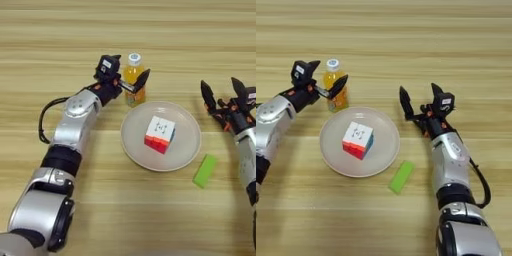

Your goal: Move the objects on the table

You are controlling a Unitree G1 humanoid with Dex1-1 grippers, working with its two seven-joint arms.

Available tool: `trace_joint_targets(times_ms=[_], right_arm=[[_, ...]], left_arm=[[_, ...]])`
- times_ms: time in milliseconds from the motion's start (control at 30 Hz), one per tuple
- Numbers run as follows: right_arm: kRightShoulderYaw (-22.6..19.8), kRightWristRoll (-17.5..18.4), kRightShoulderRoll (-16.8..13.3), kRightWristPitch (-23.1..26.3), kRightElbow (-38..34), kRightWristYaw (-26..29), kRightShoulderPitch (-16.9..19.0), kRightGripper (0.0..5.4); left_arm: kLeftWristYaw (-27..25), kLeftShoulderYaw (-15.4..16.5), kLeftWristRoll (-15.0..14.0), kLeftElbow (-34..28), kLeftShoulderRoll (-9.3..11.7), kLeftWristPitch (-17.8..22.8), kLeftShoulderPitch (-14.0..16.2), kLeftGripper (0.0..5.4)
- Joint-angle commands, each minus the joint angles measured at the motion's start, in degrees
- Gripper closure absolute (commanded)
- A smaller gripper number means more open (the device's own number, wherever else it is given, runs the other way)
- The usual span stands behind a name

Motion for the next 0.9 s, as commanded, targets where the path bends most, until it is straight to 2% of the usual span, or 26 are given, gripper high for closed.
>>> trace_joint_targets(times_ms=[33, 267, 600, 900], right_arm=[[-0.4, -0.2, 0.3, -1.2, 1.6, 0.1, -1.7, 0.02], [-0.7, -0.3, 0.3, -2.3, 3.5, 0.4, -2.7, 0.02], [-0.7, -0.2, 0.5, -3.0, 4.3, 0.5, -3.3, 0.0], [-0.6, 0.0, 0.7, -3.1, 3.5, 0.4, -2.9, 0.0]], left_arm=[[-0.3, 0.7, 1.0, 5.7, -0.6, -2.0, -3.5, 0.0], [-0.8, 1.8, 1.4, 12.9, -1.2, -4.6, -6.8, 0.0], [-2.2, 2.7, 2.0, 17.4, -1.2, -6.5, -8.7, 0.9], [-3.5, 2.8, 1.8, 18.8, -1.5, -4.6, -9.0, 1.77]])
